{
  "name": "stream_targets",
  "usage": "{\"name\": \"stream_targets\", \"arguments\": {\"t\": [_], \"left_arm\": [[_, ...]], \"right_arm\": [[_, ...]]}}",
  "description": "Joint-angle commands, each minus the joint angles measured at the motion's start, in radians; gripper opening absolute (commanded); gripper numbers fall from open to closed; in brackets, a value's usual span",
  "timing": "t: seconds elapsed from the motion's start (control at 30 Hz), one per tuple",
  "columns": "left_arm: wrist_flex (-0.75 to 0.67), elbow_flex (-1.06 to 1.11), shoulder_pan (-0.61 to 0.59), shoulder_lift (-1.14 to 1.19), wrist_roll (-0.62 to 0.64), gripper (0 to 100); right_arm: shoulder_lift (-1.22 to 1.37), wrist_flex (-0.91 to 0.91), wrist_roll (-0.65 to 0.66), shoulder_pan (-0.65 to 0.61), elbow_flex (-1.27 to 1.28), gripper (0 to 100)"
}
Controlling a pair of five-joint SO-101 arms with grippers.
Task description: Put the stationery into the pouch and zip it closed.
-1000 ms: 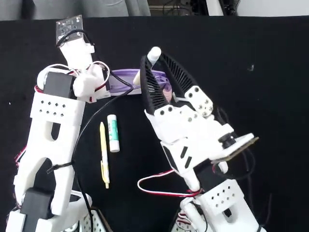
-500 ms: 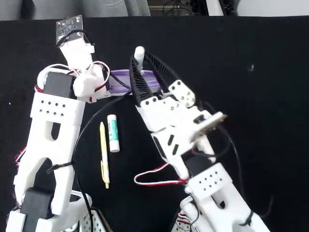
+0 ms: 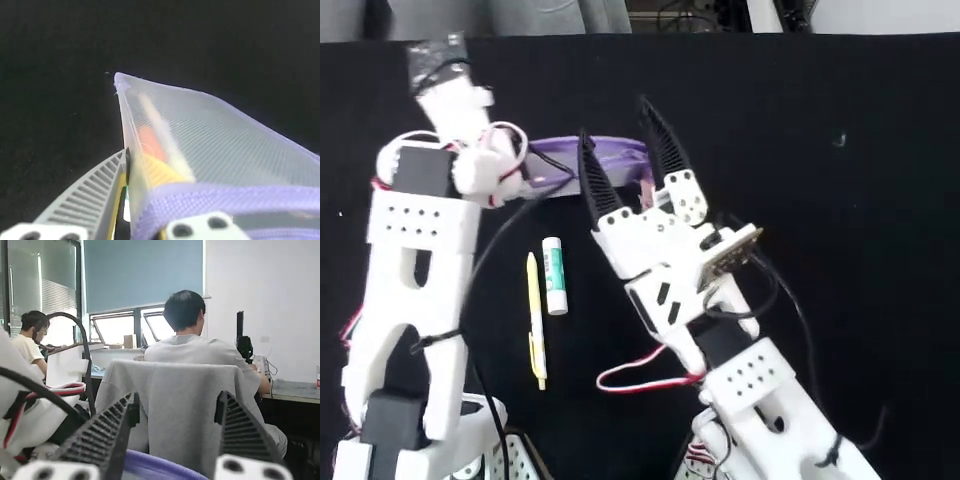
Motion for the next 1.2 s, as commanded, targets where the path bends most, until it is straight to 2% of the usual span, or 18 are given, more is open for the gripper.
{"name": "stream_targets", "arguments": {"t": [0.0,0.2,0.4,0.53,0.63,0.7,0.8,0.97,1.17], "left_arm": [[-0.005,-0.022,-0.102,-0.011,0.040,3],[-0.048,-0.022,-0.278,-0.015,0.035,3],[-0.106,-0.013,-0.452,-0.008,0.034,3],[-0.166,0.022,-0.481,-0.008,0.034,3],[-0.221,0.067,-0.483,-0.006,0.034,3],[-0.236,0.077,-0.484,-0.006,0.034,3],[-0.239,0.079,-0.487,-0.006,0.034,3],[-0.269,0.084,-0.564,-0.006,0.040,3],[-0.281,0.048,-0.645,0.032,0.038,3]], "right_arm": [[-0.131,0.063,0.011,-0.005,-0.028,24.4],[-0.346,0.301,0.011,0.031,-0.035,24.4],[-0.361,0.644,0.003,0.052,-0.162,24.3],[-0.325,0.813,-0.006,0.046,-0.229,24.3],[-0.295,1.039,-0.083,-0.015,-0.337,24.3],[-0.269,1.138,-0.086,-0.066,-0.394,24.3],[-0.202,1.165,-0.064,-0.123,-0.420,24.3],[-0.033,1.163,-0.068,-0.221,-0.410,24.3],[0.116,1.148,-0.069,-0.282,-0.417,24.3]]}}
